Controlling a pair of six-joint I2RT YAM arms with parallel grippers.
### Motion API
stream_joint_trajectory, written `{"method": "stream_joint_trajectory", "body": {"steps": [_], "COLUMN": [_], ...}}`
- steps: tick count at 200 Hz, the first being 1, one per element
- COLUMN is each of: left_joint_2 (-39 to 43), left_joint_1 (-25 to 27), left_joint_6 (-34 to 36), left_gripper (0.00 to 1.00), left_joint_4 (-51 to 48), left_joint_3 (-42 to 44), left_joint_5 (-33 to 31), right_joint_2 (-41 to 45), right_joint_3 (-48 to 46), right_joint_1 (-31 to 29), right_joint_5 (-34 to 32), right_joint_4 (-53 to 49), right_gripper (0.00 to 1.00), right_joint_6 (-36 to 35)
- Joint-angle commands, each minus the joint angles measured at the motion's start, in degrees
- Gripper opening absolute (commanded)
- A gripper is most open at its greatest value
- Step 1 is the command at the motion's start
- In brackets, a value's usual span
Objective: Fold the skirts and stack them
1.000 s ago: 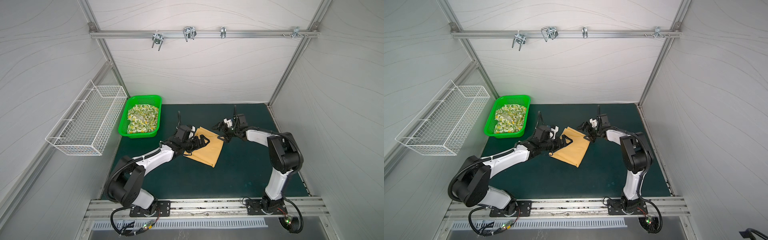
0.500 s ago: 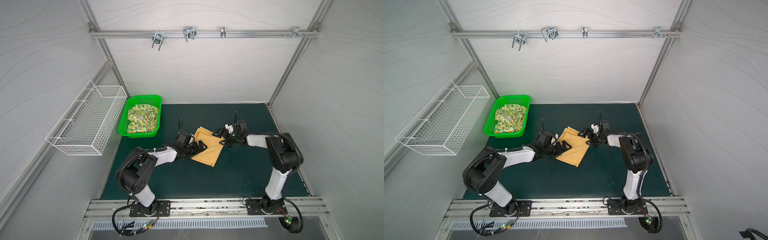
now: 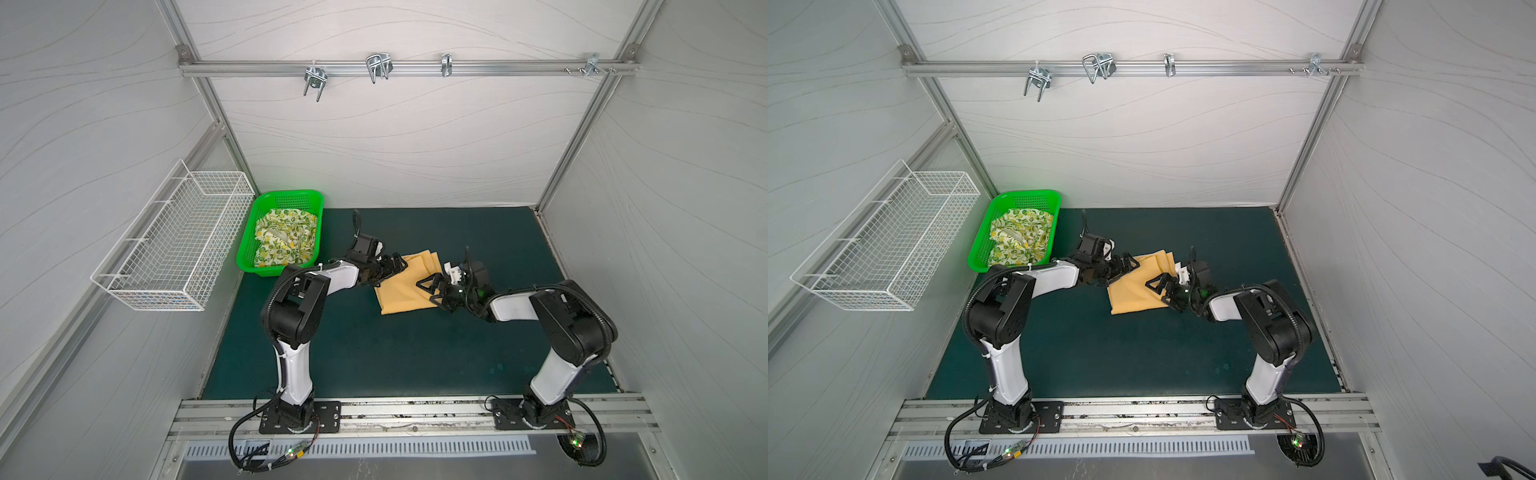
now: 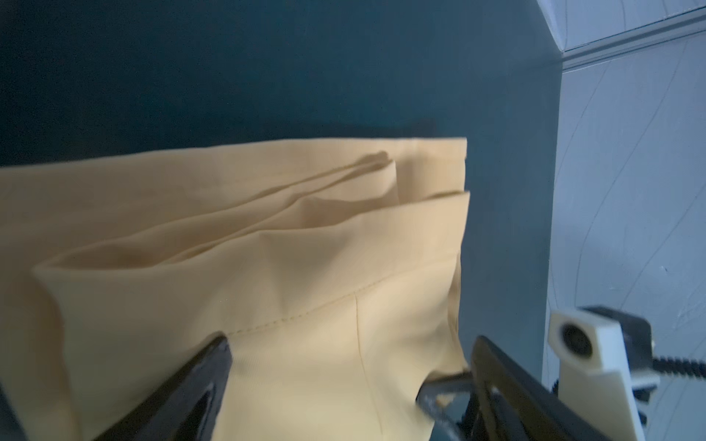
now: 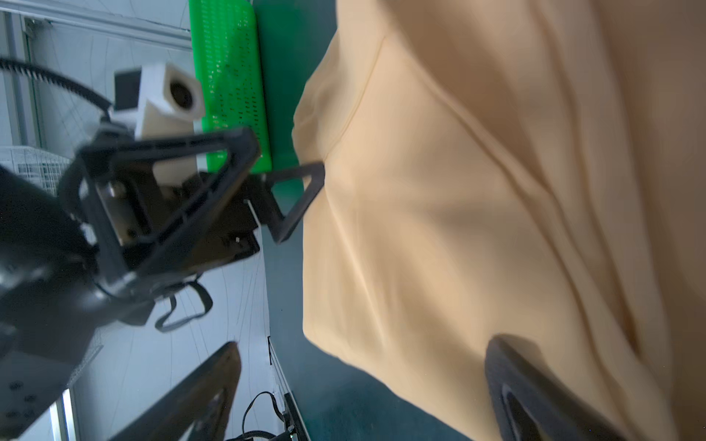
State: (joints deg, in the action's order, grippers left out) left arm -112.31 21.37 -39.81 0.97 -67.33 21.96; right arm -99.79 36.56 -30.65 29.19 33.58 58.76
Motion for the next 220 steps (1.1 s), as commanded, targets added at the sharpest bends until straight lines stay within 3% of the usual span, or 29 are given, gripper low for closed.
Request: {"method": "stream_joint_trajectory", "body": {"steps": [1, 35, 98, 156, 220], "left_joint_2": [-5.81, -5.15, 12.38, 20.64, 19.68], "left_joint_1": [-0.40, -0.45, -1.15, -1.24, -1.33], "left_joint_6": [2.28, 3.11, -0.34, -6.42, -7.74], "left_gripper": [0.99, 0.99, 0.99, 0.99, 0.99], "left_joint_4": [-10.20, -12.08, -12.33, -1.94, 4.89], "left_joint_3": [-2.59, -7.46, -0.83, 11.90, 20.99], "left_joint_5": [-3.07, 0.13, 4.87, 10.08, 9.70], "right_joint_2": [-2.16, 0.87, 10.88, -2.08, -14.09], "right_joint_3": [-3.50, -2.22, 13.25, 30.03, 37.45], "right_joint_1": [-5.20, -6.43, 2.56, 5.69, 5.08], "right_joint_5": [-6.01, -8.32, -3.28, 3.88, 5.97], "right_joint_4": [-4.02, -6.12, -26.19, -31.23, -29.60], "right_gripper": [0.99, 0.99, 0.99, 0.99, 0.99], "right_joint_6": [5.46, 3.55, -7.17, -8.25, -7.67]}}
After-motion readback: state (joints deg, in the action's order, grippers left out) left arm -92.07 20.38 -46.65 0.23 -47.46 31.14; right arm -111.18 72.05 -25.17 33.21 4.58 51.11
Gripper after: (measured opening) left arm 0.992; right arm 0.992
